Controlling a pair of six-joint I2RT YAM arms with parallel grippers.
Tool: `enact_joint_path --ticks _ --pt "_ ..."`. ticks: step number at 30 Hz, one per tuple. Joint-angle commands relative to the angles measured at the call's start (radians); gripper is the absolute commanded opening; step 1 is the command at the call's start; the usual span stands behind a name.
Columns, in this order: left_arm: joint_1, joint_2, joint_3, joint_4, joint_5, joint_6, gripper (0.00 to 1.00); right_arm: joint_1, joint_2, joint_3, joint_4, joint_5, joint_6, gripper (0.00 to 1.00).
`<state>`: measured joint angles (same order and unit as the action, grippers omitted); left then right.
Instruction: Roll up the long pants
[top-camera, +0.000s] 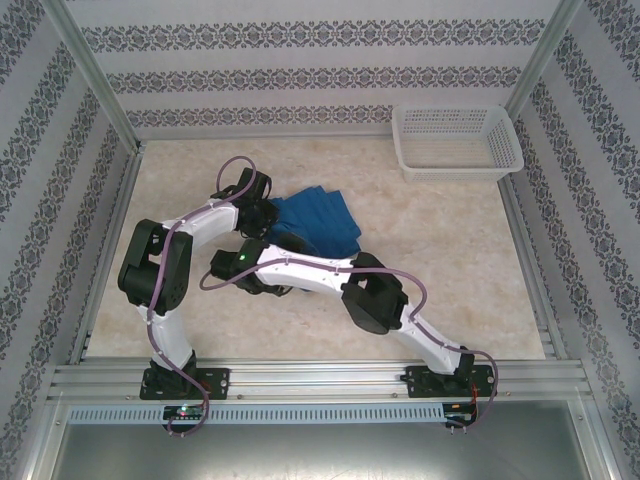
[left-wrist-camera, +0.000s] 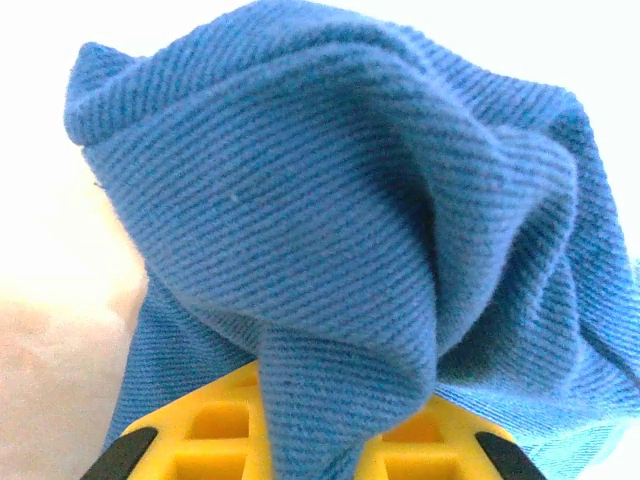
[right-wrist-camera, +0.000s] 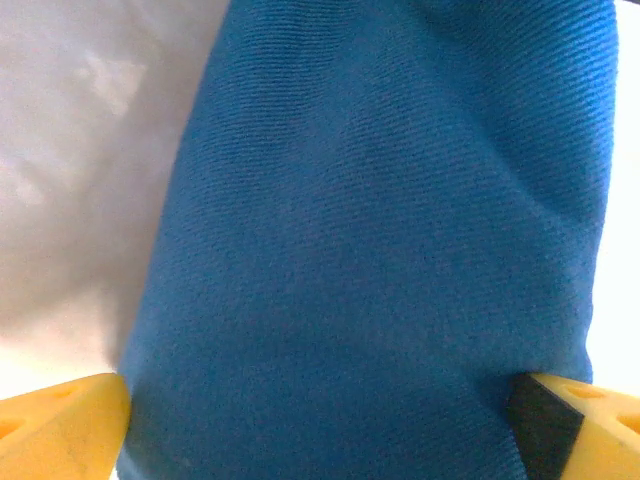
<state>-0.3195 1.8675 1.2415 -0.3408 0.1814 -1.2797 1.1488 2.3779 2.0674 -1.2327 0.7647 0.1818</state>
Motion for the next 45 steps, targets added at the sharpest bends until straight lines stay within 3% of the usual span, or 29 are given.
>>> enact_joint_path --ticks 1,3,4,8,10,13,14,16,17,18,19,26,34,40,45 --pt "-0.010 0.006 -0.004 -0.043 0.056 -0.015 0.00 -0.035 -0.012 -0.055 0.097 0.152 -0.125 0.98" --pt "-0.009 0.001 -0.007 -0.040 0.064 -0.014 0.00 -0.063 -0.017 -0.097 0.148 0.145 -0.169 0.94" --pt "-0.009 -0.002 -0.010 -0.040 0.066 -0.012 0.00 -0.081 -0.026 -0.118 0.166 0.102 -0.174 0.87" --pt "-0.003 -0.023 -0.019 -0.031 0.067 -0.012 0.00 -0.152 -0.084 -0.231 0.246 -0.082 -0.183 0.22" --pt "0.001 -0.029 -0.020 -0.025 0.069 -0.012 0.00 -0.178 -0.096 -0.267 0.249 -0.138 -0.174 0.02" --pt "0.008 -0.040 -0.024 -0.007 0.075 -0.011 0.00 -0.210 -0.133 -0.313 0.259 -0.247 -0.146 0.00" --pt "0.012 -0.044 -0.021 -0.004 0.076 -0.009 0.04 -0.220 -0.151 -0.326 0.267 -0.302 -0.129 0.00" --pt "0.016 -0.057 -0.017 -0.009 0.064 -0.008 0.45 -0.248 -0.192 -0.360 0.293 -0.424 -0.094 0.00" --pt "0.018 -0.064 -0.016 -0.009 0.053 -0.006 0.75 -0.266 -0.209 -0.375 0.304 -0.495 -0.075 0.00" --pt "0.022 -0.076 -0.016 -0.009 0.044 -0.005 0.96 -0.282 -0.227 -0.386 0.313 -0.561 -0.060 0.00" --pt "0.025 -0.086 -0.016 -0.010 0.038 -0.003 1.00 -0.292 -0.241 -0.397 0.324 -0.602 -0.055 0.00" --pt "0.061 -0.146 0.000 -0.006 0.007 0.010 1.00 -0.380 -0.319 -0.460 0.388 -0.940 0.019 0.00" --pt "0.062 -0.146 0.006 0.003 0.024 0.007 1.00 -0.504 -0.306 -0.476 0.481 -1.460 0.154 0.00" --pt "0.064 -0.159 -0.017 0.009 0.022 0.009 1.00 -0.525 -0.240 -0.440 0.584 -1.776 0.254 0.00" --pt "0.066 -0.163 -0.019 0.008 0.021 0.012 1.00 -0.523 -0.193 -0.404 0.596 -1.939 0.254 0.00"
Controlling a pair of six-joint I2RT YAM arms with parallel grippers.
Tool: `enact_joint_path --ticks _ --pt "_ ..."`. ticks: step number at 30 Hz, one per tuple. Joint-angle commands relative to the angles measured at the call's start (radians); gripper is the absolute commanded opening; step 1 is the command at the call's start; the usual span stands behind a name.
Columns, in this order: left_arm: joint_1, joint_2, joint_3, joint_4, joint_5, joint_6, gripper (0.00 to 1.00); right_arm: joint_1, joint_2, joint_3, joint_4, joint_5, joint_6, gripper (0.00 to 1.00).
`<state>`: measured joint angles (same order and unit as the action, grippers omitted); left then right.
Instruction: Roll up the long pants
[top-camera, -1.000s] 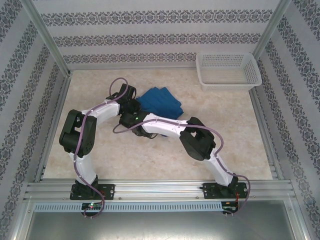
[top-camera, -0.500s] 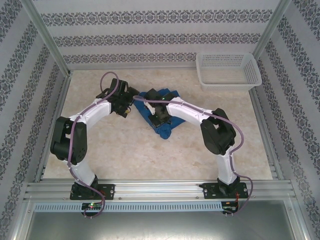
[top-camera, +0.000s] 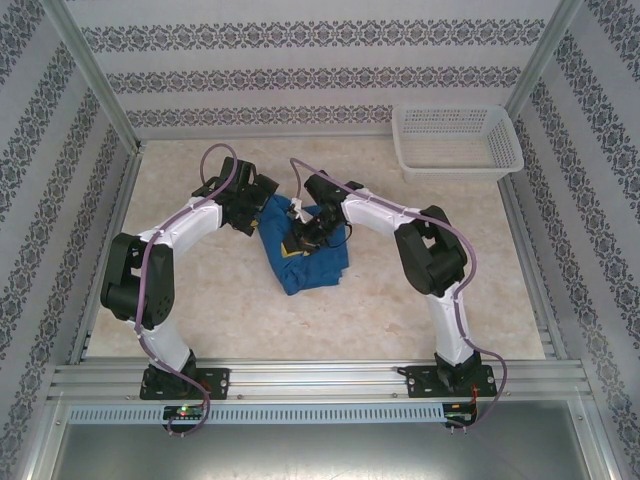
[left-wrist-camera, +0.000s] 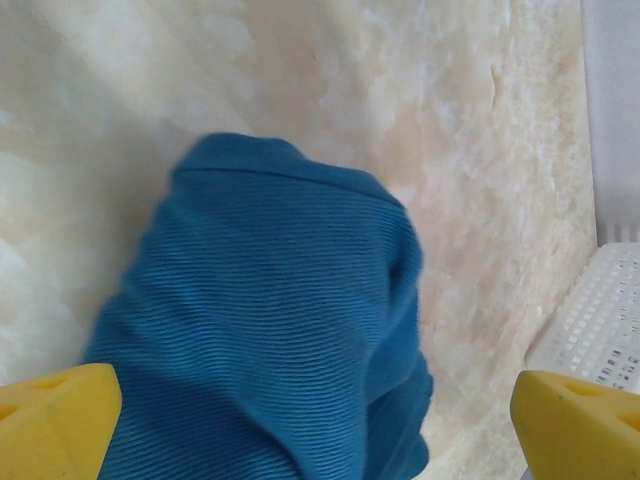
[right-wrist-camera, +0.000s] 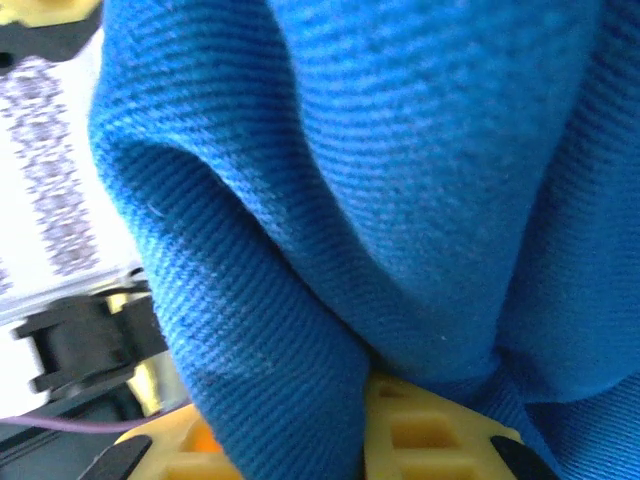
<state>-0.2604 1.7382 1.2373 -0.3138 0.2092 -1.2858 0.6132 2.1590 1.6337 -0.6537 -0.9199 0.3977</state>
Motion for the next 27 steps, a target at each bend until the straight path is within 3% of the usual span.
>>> enact_joint_path --ticks 1,5,8,15,19,23,27 --pt "0.007 -0.034 -0.015 -0.019 -0.005 0.019 1.00 0.011 0.034 0.033 0.017 -0.283 0.029 0.00" --pt "0.008 -0.043 -0.025 -0.014 0.009 0.020 1.00 -0.005 0.055 0.043 -0.009 -0.296 0.006 0.00" --pt "0.008 -0.066 -0.053 -0.014 0.019 0.030 1.00 -0.023 0.040 -0.007 0.079 -0.295 0.068 0.00" --pt "0.058 -0.142 -0.073 -0.169 -0.025 0.209 1.00 -0.069 0.012 -0.026 0.038 -0.253 0.045 0.00" --pt "0.076 -0.204 -0.116 -0.159 -0.007 0.240 1.00 -0.093 0.006 -0.024 -0.004 -0.237 0.012 0.00" --pt "0.074 -0.186 -0.161 -0.097 0.048 0.220 1.00 -0.099 -0.008 -0.040 -0.011 -0.232 0.004 0.00" --pt "0.063 -0.134 -0.230 0.070 0.102 0.160 1.00 -0.100 -0.031 -0.058 -0.008 -0.225 0.005 0.00"
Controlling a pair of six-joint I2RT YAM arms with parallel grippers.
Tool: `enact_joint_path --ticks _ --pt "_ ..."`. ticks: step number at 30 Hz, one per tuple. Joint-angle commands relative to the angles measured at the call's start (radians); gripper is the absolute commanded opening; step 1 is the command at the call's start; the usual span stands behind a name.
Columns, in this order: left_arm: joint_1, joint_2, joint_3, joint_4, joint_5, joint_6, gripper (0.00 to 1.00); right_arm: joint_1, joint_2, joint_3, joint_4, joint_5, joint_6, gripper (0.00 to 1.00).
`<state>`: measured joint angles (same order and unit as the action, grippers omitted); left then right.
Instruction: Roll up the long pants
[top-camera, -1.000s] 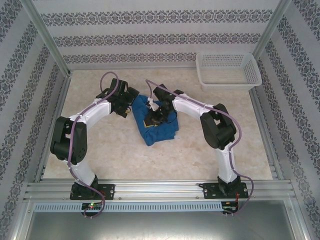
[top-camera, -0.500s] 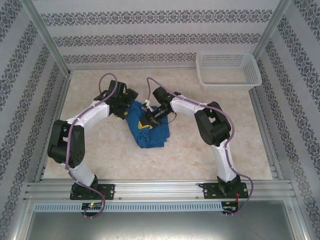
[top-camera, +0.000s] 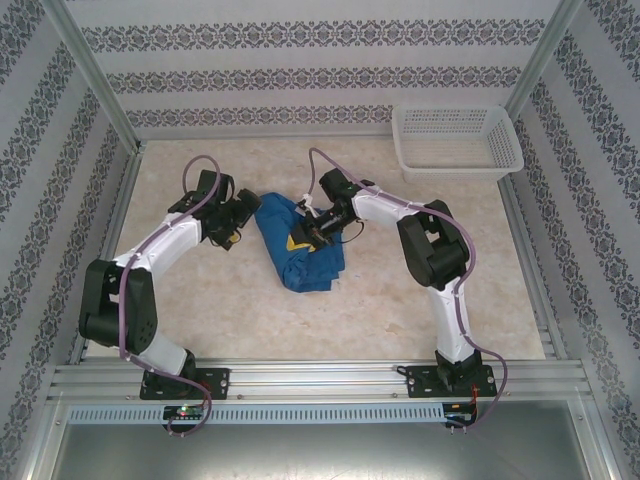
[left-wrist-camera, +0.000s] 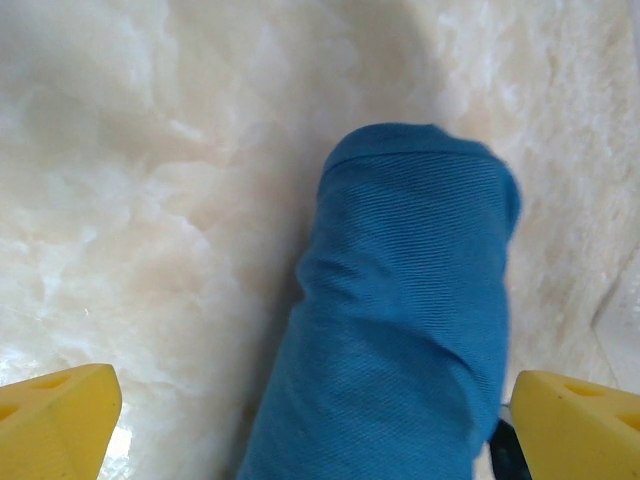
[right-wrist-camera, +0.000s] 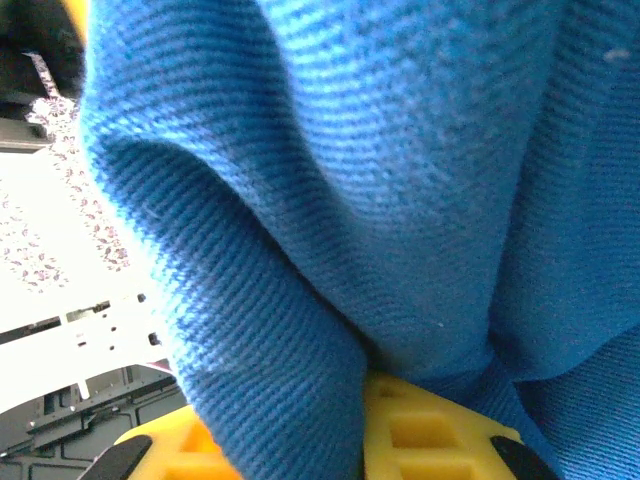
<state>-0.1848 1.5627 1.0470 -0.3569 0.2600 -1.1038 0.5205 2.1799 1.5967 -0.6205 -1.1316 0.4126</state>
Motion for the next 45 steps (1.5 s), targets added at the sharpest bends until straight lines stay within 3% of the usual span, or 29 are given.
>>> enact_joint_path --ticks 1,7,24,26,29,32,33,36,37,41,45 --pt "-0.017 0.062 -0.044 0.147 0.062 -0.034 1.00 -0.007 -0.057 -0.024 -0.044 -0.013 -0.008 0.00" --pt "-0.048 0.167 -0.015 0.256 0.101 -0.091 1.00 -0.007 -0.072 -0.027 -0.061 -0.001 -0.011 0.00" --pt "-0.102 0.263 0.087 0.328 0.117 -0.201 0.99 0.003 -0.067 -0.042 -0.119 0.018 -0.055 0.00" --pt "-0.114 0.272 0.065 0.371 0.125 -0.234 0.86 0.003 -0.066 -0.038 -0.121 0.020 -0.055 0.00" --pt "-0.134 0.278 0.038 0.415 0.128 -0.278 0.01 0.003 -0.059 -0.025 -0.143 0.033 -0.071 0.00" --pt "-0.141 0.285 0.044 0.408 0.131 -0.270 0.00 0.003 -0.055 -0.001 -0.210 0.092 -0.113 0.00" --pt "-0.141 0.284 0.051 0.388 0.131 -0.260 0.00 0.003 -0.056 0.009 -0.238 0.131 -0.128 0.06" --pt "-0.140 0.268 0.130 0.210 0.077 -0.169 0.00 0.003 -0.084 0.036 -0.323 0.344 -0.164 0.59" --pt "-0.140 0.256 0.153 0.150 0.041 -0.132 0.00 0.005 -0.102 0.046 -0.349 0.419 -0.166 0.71" --pt "-0.130 0.213 0.243 -0.094 -0.108 -0.034 0.00 0.070 -0.208 0.083 -0.430 0.784 -0.149 0.77" --pt "-0.127 0.189 0.327 -0.323 -0.279 -0.002 0.00 0.175 -0.297 0.145 -0.487 1.056 -0.109 0.81"
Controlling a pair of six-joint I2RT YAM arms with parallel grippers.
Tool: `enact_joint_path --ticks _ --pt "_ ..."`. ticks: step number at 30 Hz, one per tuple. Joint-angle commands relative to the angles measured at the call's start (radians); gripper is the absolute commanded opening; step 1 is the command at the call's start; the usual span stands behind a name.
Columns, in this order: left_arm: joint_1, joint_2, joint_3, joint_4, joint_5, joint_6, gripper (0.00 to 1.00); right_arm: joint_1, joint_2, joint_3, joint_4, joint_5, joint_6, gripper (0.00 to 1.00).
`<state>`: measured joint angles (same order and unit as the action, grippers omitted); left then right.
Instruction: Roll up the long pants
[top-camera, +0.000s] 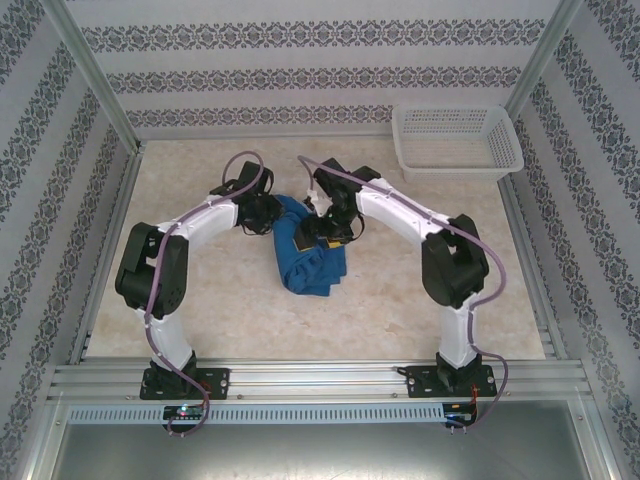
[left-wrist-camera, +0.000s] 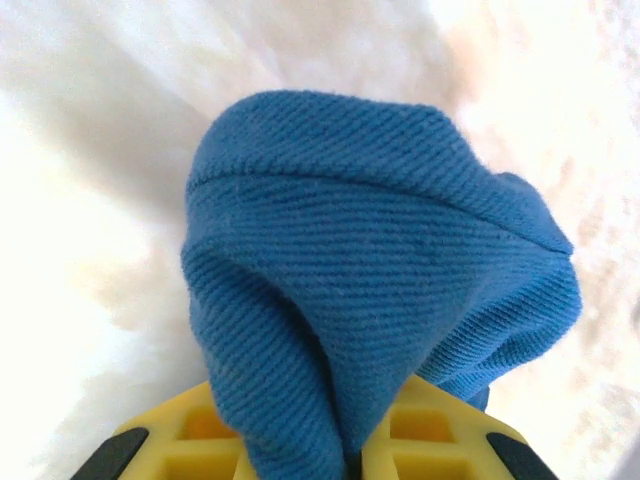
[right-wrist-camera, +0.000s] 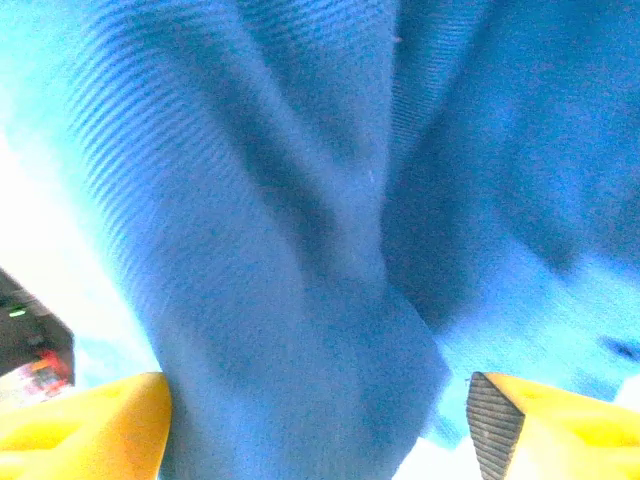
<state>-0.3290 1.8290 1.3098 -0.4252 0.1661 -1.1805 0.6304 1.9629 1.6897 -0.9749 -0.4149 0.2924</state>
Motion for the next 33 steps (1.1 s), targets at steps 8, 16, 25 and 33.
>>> enact_joint_path --ticks 8,16,25,33 --pt "0.013 -0.081 0.115 -0.531 -0.334 0.042 0.00 0.268 -0.079 0.205 -0.166 0.566 0.070 0.83" --pt "0.003 -0.115 0.026 -0.514 -0.333 0.000 0.00 0.470 0.105 0.370 -0.173 0.729 0.115 0.88" --pt "0.003 -0.096 0.023 -0.472 -0.267 -0.007 0.00 0.582 0.299 0.565 -0.264 0.796 0.158 0.92" --pt "0.004 -0.085 0.000 -0.398 -0.192 -0.024 0.00 0.591 0.336 0.459 -0.205 0.819 0.129 0.93"
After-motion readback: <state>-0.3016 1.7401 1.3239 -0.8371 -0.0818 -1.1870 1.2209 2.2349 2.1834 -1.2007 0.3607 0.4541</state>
